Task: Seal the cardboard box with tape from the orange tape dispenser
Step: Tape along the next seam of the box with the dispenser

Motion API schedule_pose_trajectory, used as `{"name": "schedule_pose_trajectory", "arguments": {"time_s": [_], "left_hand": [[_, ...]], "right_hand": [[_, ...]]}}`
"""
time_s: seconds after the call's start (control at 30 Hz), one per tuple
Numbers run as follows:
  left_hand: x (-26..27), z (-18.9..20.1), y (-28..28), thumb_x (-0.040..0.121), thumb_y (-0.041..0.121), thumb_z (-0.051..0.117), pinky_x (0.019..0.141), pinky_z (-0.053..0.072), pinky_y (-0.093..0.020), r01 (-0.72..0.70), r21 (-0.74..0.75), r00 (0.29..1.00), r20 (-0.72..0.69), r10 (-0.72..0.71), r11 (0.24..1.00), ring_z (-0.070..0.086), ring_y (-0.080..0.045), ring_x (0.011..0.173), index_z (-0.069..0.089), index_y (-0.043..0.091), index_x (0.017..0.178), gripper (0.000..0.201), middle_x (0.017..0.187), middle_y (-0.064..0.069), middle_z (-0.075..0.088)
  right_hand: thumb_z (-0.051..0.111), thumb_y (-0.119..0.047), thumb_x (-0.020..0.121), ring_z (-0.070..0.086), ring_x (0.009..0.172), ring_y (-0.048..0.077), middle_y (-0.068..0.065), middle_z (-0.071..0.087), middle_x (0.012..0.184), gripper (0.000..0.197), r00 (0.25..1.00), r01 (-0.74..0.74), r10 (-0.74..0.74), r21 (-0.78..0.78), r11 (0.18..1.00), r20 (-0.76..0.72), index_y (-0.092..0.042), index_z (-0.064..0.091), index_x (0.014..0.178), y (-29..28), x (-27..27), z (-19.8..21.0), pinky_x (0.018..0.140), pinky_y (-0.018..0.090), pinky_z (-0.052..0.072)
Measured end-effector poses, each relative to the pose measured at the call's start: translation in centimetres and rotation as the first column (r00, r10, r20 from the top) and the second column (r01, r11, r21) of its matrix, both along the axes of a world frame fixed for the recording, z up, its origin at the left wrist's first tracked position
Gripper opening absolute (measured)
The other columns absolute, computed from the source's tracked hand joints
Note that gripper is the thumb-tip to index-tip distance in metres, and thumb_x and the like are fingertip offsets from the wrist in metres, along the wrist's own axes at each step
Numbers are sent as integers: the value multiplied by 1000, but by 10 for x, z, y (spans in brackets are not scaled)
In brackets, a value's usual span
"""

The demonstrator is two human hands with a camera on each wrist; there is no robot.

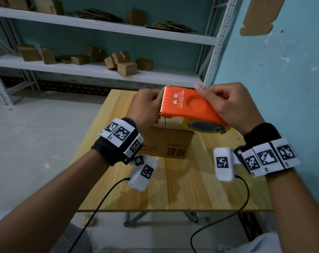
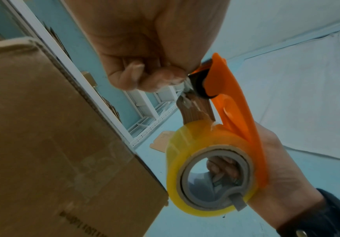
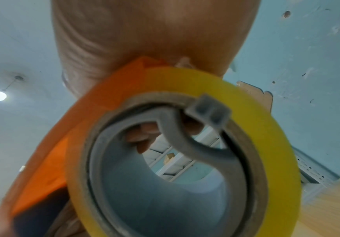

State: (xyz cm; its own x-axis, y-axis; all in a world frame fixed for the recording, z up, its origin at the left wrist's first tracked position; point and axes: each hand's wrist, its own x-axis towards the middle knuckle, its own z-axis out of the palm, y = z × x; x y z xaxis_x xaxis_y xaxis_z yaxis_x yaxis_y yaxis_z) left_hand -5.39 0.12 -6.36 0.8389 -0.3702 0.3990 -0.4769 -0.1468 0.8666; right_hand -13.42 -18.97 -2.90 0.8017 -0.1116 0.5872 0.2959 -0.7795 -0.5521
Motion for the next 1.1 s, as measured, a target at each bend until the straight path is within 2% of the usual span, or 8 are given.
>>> {"name": "schedule_pose_trajectory", "arguments": {"time_s": [0.1,0.23,0.37,0.47,0.63,0.7,0.93,1.1], "left_hand": [[1,-1,1,100,31,47,42,37,-20,-7,27,1000,-14,8,1000,46,-9,38,61,-10,80,48,51,1,58],[3,-2,2,99,29,48,42,36,-20,-14,53,999,-32,15,998,45,-8,37,60,0,69,43,43,5,54],[5,-2,3,99,29,49,47,36,-26,-18,66,1000,-12,19,998,45,-15,43,63,-11,81,45,55,-8,57],[5,-1,3,98,31,50,43,33,-23,-14,64,999,-31,16,998,41,-12,38,64,-11,82,47,51,-3,54],[6,-1,4,99,33,48,45,33,-24,-29,97,999,-37,33,995,39,-13,40,63,-10,80,49,52,-5,53],[6,-1,5,99,33,48,45,33,-24,-28,111,999,-27,32,993,38,-14,40,63,-10,79,50,54,-9,54],[6,1,7,99,35,48,48,34,-27,-52,144,999,7,51,988,36,-14,41,63,-13,81,53,52,-8,50],[5,2,8,99,35,47,49,34,-28,-41,142,999,2,42,989,37,-18,46,61,-15,83,55,58,-14,50]], "right_hand": [[63,-49,92,52,47,4,-6,56,50,51,1000,-2,2,24,1000,21,-8,67,61,2,0,-1,52,11,35],[63,-50,92,53,47,3,-6,57,50,50,1000,3,-3,18,1000,-1,-10,66,60,3,-1,0,51,10,35],[62,-50,92,53,46,2,-11,55,46,50,999,17,-17,3,1000,-42,-13,65,59,3,-2,1,49,9,34],[62,-50,93,50,43,3,-11,51,42,53,998,16,-16,-5,1000,-57,-17,57,52,2,-4,2,48,9,33],[56,-59,92,55,48,18,14,59,56,67,998,15,-18,-51,999,-64,1,65,64,1,-1,-1,50,20,38],[56,-61,92,58,52,22,17,61,59,68,998,12,-16,-59,998,-67,2,67,66,1,-1,0,53,24,41],[57,-61,90,52,45,14,13,58,54,67,996,5,-10,-51,999,-90,-2,63,61,0,-2,2,48,16,37],[57,-58,90,52,42,6,0,56,48,59,994,-14,13,-12,1000,-111,-8,63,59,0,-5,2,46,11,36]]}}
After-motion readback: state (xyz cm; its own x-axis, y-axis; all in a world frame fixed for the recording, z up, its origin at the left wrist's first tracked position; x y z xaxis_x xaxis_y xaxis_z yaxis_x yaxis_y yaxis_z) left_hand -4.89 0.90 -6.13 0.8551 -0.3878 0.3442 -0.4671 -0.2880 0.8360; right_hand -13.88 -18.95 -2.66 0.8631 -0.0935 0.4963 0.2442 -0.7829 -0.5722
